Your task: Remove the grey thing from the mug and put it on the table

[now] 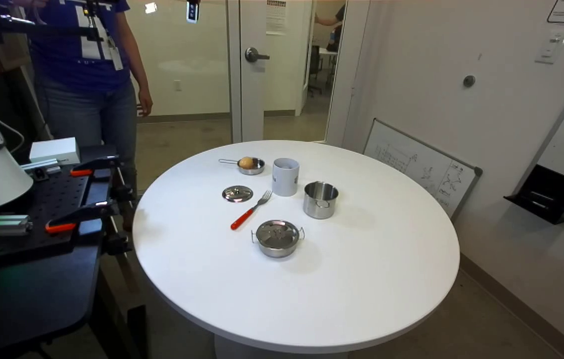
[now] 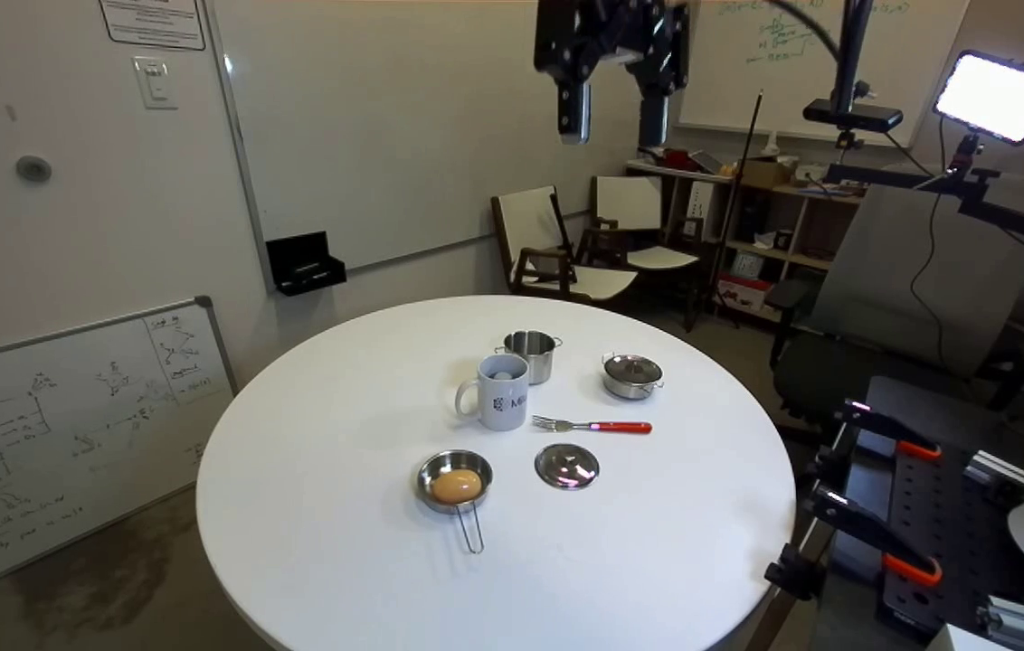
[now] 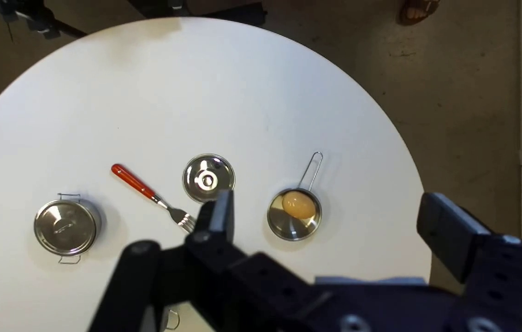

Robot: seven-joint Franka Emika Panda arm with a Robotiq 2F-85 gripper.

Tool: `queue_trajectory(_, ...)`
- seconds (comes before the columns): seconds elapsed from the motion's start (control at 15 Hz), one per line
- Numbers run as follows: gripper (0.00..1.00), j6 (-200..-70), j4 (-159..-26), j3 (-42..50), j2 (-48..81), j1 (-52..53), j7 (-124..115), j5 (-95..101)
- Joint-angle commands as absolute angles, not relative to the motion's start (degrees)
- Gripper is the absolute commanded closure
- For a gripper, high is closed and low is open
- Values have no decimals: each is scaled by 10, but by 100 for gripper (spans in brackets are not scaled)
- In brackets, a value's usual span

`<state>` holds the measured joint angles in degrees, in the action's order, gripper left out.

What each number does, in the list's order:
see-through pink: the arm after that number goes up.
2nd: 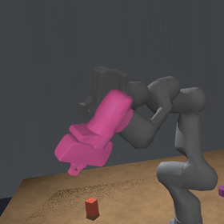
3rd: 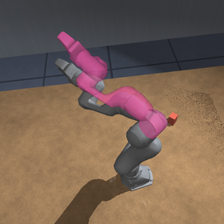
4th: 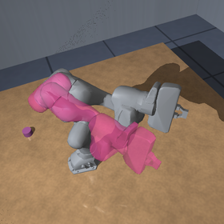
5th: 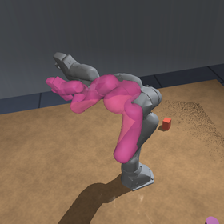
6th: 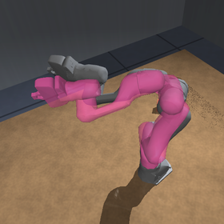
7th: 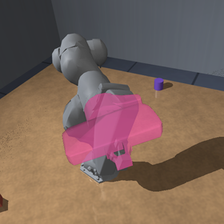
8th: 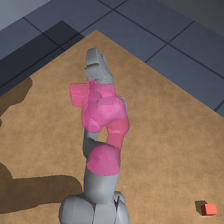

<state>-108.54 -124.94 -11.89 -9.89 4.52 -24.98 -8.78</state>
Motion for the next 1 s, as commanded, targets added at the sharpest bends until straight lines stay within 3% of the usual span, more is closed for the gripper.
queue_trajectory(0.0,0,-1124,-1224,-91,5,43,-177,-78)
queue_trajectory(0.53,0,-1202,-1133,-30,195,35,-126,-26)
queue_trajectory(0.93,0,-1217,-1137,-26,191,37,-119,-44)
